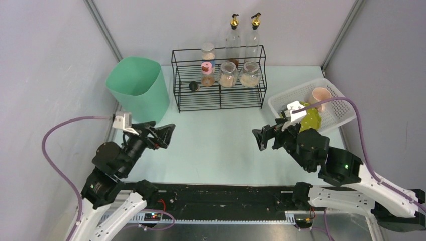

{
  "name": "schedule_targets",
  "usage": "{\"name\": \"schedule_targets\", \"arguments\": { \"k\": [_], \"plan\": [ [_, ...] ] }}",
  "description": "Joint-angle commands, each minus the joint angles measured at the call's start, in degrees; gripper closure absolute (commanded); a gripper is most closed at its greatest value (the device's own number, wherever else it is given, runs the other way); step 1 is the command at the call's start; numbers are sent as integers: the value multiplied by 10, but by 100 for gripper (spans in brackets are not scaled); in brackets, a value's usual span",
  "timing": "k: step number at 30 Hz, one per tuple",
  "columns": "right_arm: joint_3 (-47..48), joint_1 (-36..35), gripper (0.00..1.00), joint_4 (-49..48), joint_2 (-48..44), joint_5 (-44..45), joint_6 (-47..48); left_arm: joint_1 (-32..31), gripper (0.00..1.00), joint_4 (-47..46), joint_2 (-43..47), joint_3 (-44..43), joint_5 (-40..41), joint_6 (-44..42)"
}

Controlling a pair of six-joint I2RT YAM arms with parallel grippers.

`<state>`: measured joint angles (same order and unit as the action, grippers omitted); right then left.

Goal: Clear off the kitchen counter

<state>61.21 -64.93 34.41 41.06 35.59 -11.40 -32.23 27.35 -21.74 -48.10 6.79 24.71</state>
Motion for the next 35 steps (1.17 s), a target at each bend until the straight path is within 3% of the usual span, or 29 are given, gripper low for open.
{"name": "schedule_targets", "arguments": {
  "k": [1, 10, 19, 35],
  "plan": [
    [-8, -27, 1, -15, -21, 42, 38, 3, 0, -2, 36, -1, 73, -47],
    [-52, -35, 0, -9, -99, 55, 84, 3, 0, -2, 87, 35, 77, -79],
    [-97, -35, 1, -7, -148, 79, 89, 2, 0, -3, 75, 43, 67, -92],
    [-131, -33, 1, -68, -141, 170, 96, 46, 0, -3, 52, 44, 12, -69]
  ]
}}
